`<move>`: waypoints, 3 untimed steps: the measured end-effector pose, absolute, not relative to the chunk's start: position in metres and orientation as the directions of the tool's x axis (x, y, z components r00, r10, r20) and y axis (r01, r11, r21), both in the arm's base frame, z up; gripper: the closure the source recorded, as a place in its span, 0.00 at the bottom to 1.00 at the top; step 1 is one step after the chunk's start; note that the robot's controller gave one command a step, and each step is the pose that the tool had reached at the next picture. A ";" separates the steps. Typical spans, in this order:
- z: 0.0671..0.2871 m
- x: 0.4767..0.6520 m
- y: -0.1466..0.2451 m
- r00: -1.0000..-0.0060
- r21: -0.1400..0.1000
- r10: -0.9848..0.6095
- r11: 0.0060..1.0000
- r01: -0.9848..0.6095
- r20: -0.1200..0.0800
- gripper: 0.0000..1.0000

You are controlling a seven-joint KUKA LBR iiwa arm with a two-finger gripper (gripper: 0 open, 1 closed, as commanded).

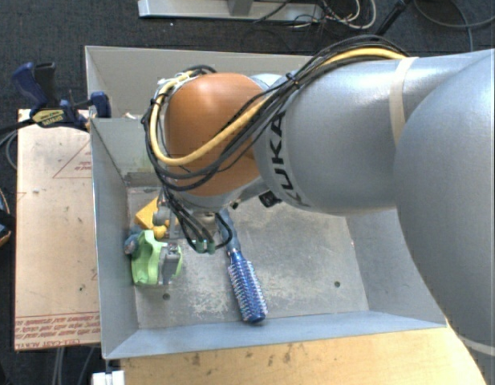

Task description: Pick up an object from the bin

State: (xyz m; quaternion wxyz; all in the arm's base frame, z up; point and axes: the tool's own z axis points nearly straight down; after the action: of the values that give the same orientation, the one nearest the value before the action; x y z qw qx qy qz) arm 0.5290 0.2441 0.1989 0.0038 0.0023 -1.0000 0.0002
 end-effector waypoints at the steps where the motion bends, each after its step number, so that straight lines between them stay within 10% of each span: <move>1: 0.091 0.537 0.235 -0.925 0.001 -0.381 0.925 -0.381 -0.015 0.00; 2: 0.090 0.537 0.234 -0.925 0.001 -0.379 0.925 -0.379 -0.013 1.00; 3: 0.087 0.545 0.230 -0.866 -0.003 -0.500 0.866 -0.500 -0.025 1.00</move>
Offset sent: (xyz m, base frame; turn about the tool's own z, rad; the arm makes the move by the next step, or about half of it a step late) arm 0.0044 -0.0125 -0.1289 -0.3986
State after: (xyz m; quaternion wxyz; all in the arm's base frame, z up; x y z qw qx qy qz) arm 0.5454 0.2300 0.0867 -0.0126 0.2589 -0.9658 -0.0017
